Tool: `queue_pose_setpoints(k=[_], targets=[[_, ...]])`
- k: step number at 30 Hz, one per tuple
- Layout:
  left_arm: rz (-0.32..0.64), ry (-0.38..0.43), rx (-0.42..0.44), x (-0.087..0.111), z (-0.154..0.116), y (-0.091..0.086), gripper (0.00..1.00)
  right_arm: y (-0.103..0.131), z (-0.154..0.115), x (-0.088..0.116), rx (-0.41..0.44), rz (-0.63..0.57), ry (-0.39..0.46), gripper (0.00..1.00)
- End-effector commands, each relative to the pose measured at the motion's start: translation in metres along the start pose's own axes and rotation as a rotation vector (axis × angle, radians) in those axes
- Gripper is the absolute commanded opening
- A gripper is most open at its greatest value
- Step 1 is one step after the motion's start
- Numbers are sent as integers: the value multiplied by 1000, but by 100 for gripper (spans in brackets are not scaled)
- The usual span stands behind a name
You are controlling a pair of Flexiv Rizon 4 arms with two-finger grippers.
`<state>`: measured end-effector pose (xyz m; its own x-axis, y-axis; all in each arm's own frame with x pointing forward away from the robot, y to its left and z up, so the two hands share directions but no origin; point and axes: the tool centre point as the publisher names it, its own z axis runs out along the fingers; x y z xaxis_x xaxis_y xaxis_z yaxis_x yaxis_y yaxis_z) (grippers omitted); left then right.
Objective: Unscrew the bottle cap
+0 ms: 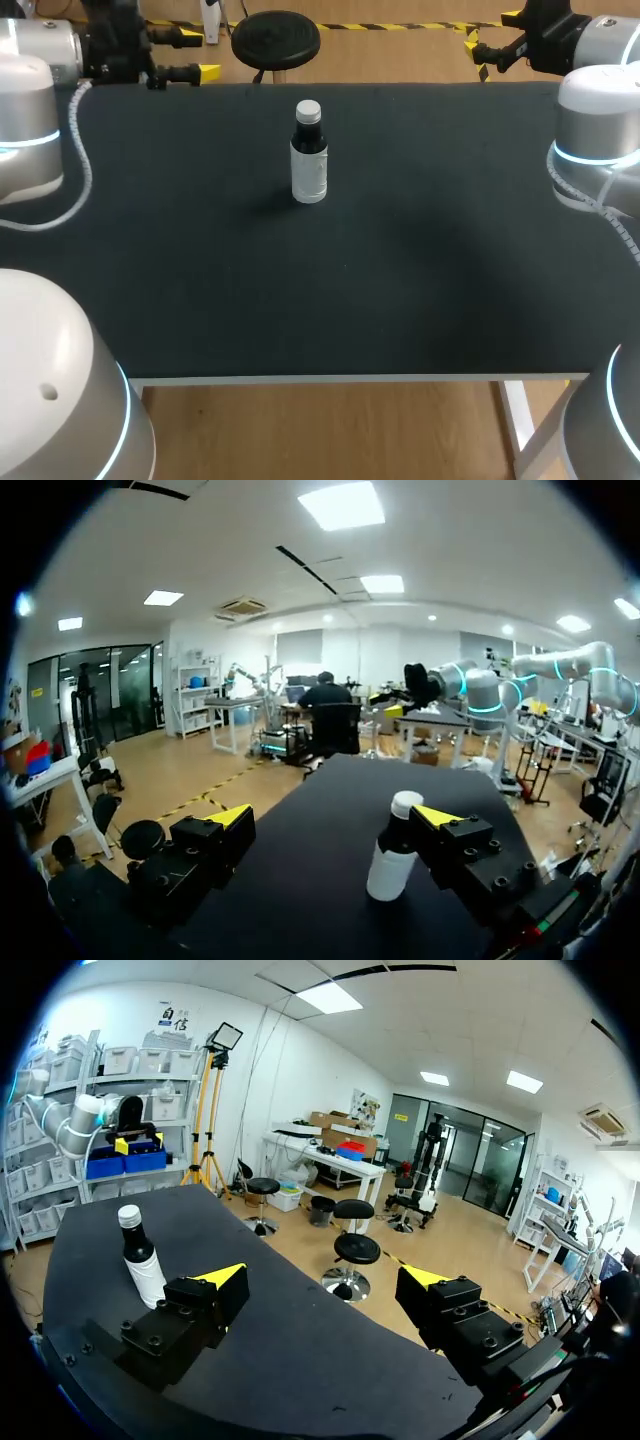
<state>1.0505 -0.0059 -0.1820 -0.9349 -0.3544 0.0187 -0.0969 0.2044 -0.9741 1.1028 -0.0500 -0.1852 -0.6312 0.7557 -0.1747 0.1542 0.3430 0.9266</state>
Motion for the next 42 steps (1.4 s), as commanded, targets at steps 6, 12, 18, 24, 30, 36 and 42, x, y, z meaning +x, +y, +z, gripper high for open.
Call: queue_pose_setpoints(k=[6,12,18,24,30,36,42], targets=[[-1,71,-2,-4,-1,1,100,0,0,0,0,0,1,100],[-1,71,-2,-4,-1,1,100,0,0,0,0,0,1,100],[-1,71,-2,-4,-1,1,100,0,0,0,0,0,1,100],[57,201,-34,24,34,17,100,0,0,0,0,0,1,100],[66,301,-64,48,60,40,100,0,0,0,0,0,1,100],[89,358,-78,53,69,53,100,0,0,0,0,0,1,100],[100,411,-67,61,80,61,100,0,0,0,0,0,1,100]])
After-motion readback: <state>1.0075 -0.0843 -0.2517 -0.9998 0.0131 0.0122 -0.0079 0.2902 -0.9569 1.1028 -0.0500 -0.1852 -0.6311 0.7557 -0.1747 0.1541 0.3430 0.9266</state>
